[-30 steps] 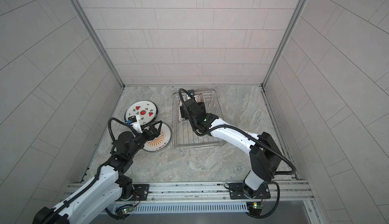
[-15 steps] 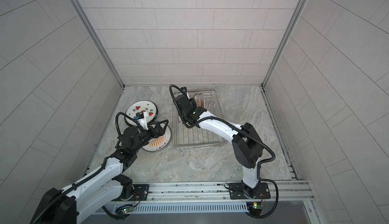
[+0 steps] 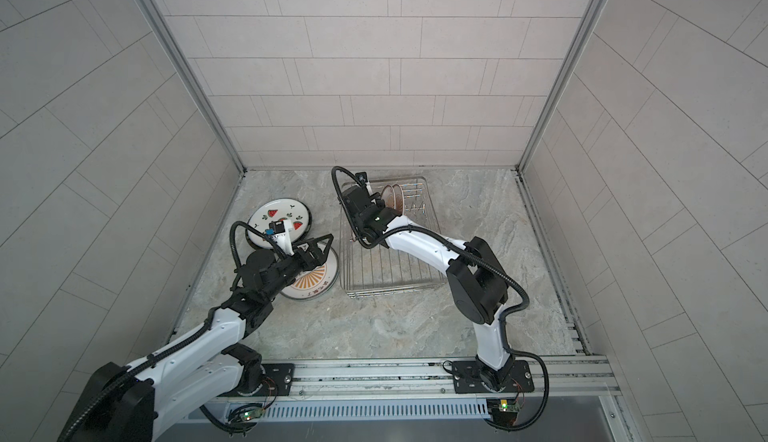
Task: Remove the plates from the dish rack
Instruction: 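Lower the right gripper onto the nearest sunburst plate rim in the rack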
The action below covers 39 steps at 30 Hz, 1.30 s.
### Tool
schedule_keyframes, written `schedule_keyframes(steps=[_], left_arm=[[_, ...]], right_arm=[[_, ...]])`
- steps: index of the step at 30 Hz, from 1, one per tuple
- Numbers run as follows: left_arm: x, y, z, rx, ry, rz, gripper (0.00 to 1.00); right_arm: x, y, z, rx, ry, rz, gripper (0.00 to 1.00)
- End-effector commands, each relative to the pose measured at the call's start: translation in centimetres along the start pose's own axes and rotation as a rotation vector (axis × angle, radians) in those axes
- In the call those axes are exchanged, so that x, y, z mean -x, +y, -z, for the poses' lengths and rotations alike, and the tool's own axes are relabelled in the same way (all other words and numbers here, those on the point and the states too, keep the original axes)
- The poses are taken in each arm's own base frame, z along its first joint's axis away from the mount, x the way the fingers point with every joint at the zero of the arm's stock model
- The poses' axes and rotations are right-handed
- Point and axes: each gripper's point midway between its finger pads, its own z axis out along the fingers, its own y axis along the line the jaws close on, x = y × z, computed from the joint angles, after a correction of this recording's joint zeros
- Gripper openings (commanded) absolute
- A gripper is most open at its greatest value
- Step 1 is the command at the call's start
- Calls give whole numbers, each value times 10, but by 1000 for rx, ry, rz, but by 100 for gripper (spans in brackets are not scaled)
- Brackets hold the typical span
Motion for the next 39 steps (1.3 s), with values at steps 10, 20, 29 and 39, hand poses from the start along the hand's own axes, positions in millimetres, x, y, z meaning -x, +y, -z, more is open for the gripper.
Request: schedule_keyframes(steps=[10, 20, 29, 39], left_arm=[[10, 7, 8, 33, -90, 48, 100], [13, 24, 17, 83, -166, 102, 100], [12, 28, 19, 92, -180, 122, 100], [13, 29, 20, 96, -188, 130, 100]], right_arm=[[-8, 2, -24, -50, 29, -60, 31], [-12, -6, -30, -151, -12, -78, 25], [-8, -6, -27, -172, -33, -60, 19], [19, -4, -2, -184, -119, -41, 14]])
